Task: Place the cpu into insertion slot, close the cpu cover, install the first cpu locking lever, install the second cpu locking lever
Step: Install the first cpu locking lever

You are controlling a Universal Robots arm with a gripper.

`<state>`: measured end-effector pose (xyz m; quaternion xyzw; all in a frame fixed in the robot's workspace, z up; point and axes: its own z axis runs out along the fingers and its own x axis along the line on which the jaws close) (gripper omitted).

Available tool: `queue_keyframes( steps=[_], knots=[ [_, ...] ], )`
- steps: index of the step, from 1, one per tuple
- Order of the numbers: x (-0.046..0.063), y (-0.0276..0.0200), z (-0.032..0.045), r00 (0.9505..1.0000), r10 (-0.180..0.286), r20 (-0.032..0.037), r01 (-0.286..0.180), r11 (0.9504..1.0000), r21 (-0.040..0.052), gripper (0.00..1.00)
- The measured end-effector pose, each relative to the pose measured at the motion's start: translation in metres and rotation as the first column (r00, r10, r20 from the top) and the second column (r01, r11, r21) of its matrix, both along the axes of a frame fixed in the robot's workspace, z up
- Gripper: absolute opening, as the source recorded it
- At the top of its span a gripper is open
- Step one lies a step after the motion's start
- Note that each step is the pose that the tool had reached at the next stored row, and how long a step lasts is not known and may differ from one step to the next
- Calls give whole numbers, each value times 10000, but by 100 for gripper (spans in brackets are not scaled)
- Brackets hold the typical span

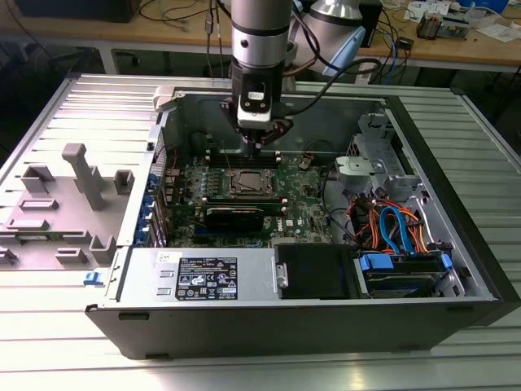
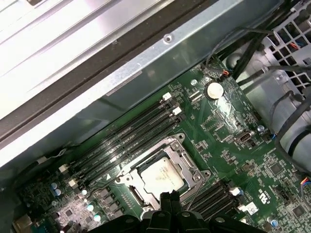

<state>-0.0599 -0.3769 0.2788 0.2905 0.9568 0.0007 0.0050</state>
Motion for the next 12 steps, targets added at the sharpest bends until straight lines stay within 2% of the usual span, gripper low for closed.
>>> queue_keyframes(
  steps=[3, 8, 12],
  knots=[
    [0, 0, 0, 9993, 377, 0, -377, 9993, 30, 11],
    [0, 0, 0, 9945, 1048, 5, -1048, 9945, 92, 11],
    [0, 0, 0, 9844, 1759, 8, -1759, 9843, 122, 11]
  ],
)
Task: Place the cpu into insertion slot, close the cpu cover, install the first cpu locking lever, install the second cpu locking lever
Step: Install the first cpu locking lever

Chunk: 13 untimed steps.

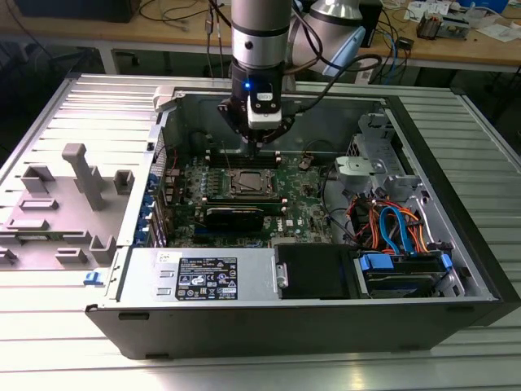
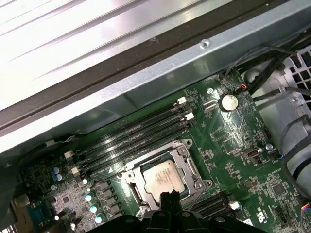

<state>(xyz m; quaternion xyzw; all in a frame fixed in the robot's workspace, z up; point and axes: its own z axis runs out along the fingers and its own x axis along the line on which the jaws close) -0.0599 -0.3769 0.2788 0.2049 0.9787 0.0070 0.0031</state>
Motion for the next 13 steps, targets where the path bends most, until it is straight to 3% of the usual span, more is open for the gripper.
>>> queue_keyframes(
  steps=[5, 10, 13],
  knots=[
    [-2, 0, 0, 9940, 1089, 2, -1089, 9940, 26, 11],
    [-85, -1, 0, 9916, 1290, 8, -1290, 9916, 80, 11],
    [-200, -1, -1, 9910, 1340, 10, -1340, 9909, 86, 11]
  ],
)
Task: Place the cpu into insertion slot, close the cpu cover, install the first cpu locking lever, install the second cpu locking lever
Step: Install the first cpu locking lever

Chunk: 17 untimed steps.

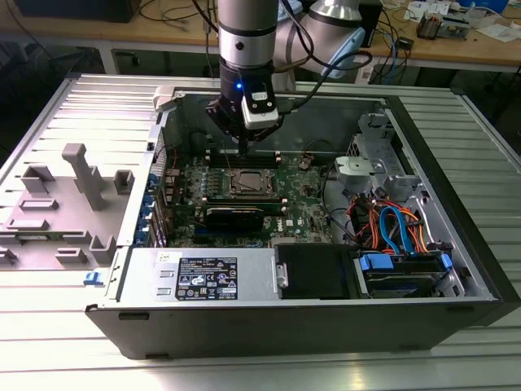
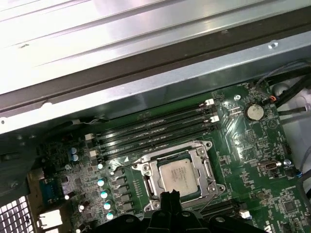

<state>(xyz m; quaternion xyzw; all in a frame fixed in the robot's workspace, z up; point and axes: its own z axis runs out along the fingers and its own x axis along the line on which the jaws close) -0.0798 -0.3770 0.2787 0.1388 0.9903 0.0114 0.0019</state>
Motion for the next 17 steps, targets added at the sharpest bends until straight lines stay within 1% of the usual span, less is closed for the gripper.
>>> queue_keyframes(
  steps=[1, 4, 17],
  knots=[
    [-29, 0, 0, 10000, 23, 0, -23, 10000, 0, 11],
    [-68, 1, 0, 10000, 69, 0, -69, 10000, 1, 11],
    [-72, -3, 0, 10000, 85, 1, -85, 10000, 2, 11]
  ],
)
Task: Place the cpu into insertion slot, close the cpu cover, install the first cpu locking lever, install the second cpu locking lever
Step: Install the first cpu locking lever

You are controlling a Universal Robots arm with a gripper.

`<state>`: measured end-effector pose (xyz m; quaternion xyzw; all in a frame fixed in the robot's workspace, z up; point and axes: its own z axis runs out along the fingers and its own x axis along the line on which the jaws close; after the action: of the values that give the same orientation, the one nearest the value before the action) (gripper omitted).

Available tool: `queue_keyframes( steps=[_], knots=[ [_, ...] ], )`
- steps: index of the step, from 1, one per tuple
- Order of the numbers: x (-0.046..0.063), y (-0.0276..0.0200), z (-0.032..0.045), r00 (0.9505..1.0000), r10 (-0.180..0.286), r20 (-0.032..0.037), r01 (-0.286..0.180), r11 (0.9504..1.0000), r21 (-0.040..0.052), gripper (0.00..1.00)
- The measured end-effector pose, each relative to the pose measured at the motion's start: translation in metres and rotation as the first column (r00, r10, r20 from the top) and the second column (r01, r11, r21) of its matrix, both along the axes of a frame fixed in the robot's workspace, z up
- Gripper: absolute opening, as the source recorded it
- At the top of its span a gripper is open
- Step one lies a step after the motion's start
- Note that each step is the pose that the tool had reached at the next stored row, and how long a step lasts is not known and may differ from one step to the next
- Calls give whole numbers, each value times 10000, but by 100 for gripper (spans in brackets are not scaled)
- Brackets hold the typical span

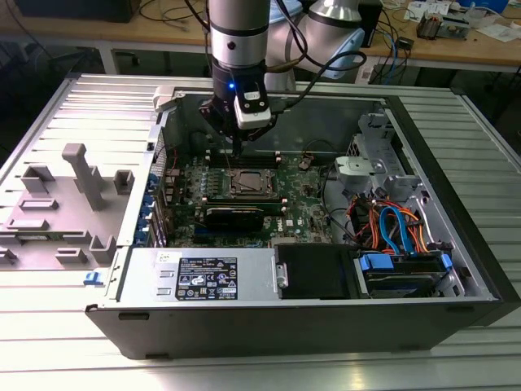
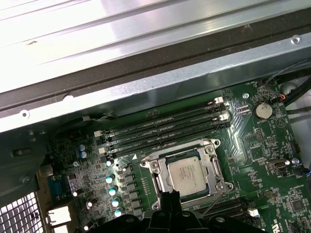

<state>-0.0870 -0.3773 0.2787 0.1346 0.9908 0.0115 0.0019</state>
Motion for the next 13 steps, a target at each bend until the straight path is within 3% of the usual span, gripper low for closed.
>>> queue_keyframes(
  steps=[4, 8, 13],
  knots=[
    [0, -2, 0, 9984, 561, -1, -561, 9984, 0, 11],
    [-1, -2, 0, 9924, 1234, -1, -1234, 9924, 0, 11],
    [-11, -2, 0, 9921, 1252, 0, -1252, 9921, 0, 11]
  ],
)
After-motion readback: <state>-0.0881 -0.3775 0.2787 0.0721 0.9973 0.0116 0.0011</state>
